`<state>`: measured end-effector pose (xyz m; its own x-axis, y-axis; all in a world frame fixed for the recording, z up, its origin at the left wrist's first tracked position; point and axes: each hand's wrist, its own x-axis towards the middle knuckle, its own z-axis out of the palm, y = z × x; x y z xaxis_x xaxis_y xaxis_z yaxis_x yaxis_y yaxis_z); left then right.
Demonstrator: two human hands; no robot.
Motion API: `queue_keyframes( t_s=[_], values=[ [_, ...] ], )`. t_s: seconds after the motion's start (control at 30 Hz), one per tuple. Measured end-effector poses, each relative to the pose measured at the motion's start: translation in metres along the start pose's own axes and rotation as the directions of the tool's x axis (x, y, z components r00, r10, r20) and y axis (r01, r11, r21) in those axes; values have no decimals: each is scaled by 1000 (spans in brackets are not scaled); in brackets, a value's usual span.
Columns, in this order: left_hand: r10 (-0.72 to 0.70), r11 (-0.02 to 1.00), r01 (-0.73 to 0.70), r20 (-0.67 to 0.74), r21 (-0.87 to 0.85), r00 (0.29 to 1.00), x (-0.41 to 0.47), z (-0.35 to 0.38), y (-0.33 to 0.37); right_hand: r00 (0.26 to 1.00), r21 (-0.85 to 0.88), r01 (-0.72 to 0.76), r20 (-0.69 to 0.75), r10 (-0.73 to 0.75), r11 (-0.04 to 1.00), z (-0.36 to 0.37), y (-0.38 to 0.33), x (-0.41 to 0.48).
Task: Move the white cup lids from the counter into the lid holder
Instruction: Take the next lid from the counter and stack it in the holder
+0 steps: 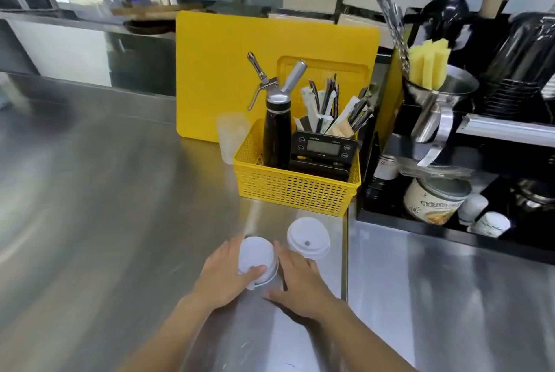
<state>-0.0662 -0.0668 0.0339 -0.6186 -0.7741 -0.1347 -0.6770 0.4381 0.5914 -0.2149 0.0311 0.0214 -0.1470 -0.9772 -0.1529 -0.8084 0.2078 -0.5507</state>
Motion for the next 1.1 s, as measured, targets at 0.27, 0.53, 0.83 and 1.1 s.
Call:
queue_keyframes(
  t_s=[0.27,0.53,0.83,1.1],
  values=[
    [100,973,-80,81,-216,992,-5,-5,-13,988,-37,-10,-153,4,999,12,-3,7],
    [255,925,-264,-67,-273,965,11,-16,48,934,270,-66,-323,155,961,-52,9,-20],
    [527,764,-586,-261,-270,808,31,-35,229,780,187,176,-625,-21,967,-230,41,-101],
    [700,592,-757,-290,-276,653,66,1,409,675,114,104,-738,14,988,-368,123,-180]
  ],
)
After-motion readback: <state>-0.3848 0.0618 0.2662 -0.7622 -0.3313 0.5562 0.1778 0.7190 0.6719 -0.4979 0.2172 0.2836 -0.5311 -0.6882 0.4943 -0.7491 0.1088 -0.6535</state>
